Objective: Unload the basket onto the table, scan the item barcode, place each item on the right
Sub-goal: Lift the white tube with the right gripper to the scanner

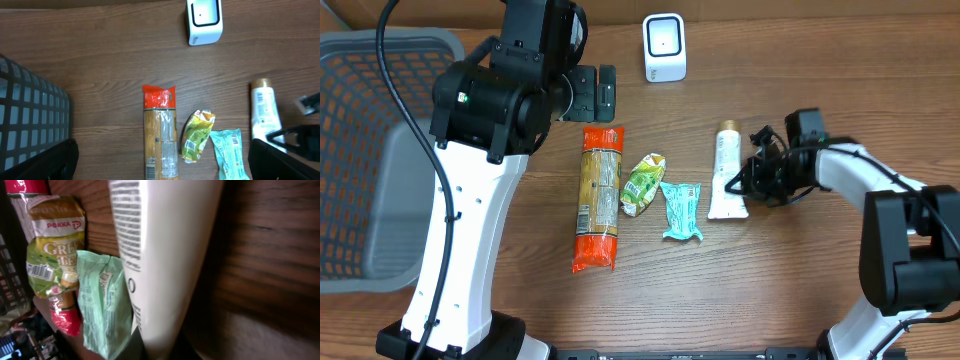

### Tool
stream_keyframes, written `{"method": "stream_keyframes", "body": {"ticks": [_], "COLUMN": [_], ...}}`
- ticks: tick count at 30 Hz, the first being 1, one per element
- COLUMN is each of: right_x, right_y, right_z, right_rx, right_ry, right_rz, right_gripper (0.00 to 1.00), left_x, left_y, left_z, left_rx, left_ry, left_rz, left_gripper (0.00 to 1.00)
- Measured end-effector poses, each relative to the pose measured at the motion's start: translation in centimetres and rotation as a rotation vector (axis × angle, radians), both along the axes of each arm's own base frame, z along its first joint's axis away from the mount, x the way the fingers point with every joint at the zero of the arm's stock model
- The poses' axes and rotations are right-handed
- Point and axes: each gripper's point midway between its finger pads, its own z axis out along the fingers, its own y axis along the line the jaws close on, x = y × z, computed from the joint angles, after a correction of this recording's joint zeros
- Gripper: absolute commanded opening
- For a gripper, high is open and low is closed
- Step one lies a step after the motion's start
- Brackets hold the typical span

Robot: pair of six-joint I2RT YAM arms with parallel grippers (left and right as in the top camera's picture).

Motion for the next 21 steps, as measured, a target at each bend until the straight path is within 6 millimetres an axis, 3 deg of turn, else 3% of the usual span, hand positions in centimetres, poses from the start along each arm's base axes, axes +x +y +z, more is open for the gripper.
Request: {"method": "stream_keyframes", "body": {"ticks": [4, 7, 8, 10, 12, 17, 21], "right_x": [0.4, 1.5, 1.8, 1.6, 1.2, 0.6, 1.9], "right_y": [0.2, 1.4, 1.9, 2.1, 2.4, 3.8, 5.2], "right_z": [4.1, 10.1, 13.3, 15.3, 16.5, 16.8, 16.4], "right_rx": [0.03, 0.108, 0.141, 0.163, 0.18, 0.189, 0.111], "right_ry": [-0.02, -0.169, -0.268, -0.335, -0.38, -0.434, -0.481], "right_rz": [0.064, 0.138, 0.167, 0.19, 0.219, 0.302, 0.296], "right_gripper": [0.04, 0.04, 0.04, 0.04, 0.04, 0.04, 0.03], "left_x": [0.0, 0.0, 0.0, 0.0, 0.0, 0.0, 0.0], "left_y": [0.0, 0.0, 0.0, 0.0, 0.0, 0.0, 0.0], "left_z": [0.0, 0.0, 0.0, 0.0, 0.0, 0.0, 0.0], "left_rx": [0.0, 0.0, 0.0, 0.0, 0.0, 0.0, 0.0], "left_ry": [0.0, 0.0, 0.0, 0.0, 0.0, 0.0, 0.0], "left_rz": [0.0, 0.0, 0.0, 0.0, 0.0, 0.0, 0.0], "left_gripper": [1.0, 1.0, 1.0, 0.99, 0.99, 0.99, 1.0]}}
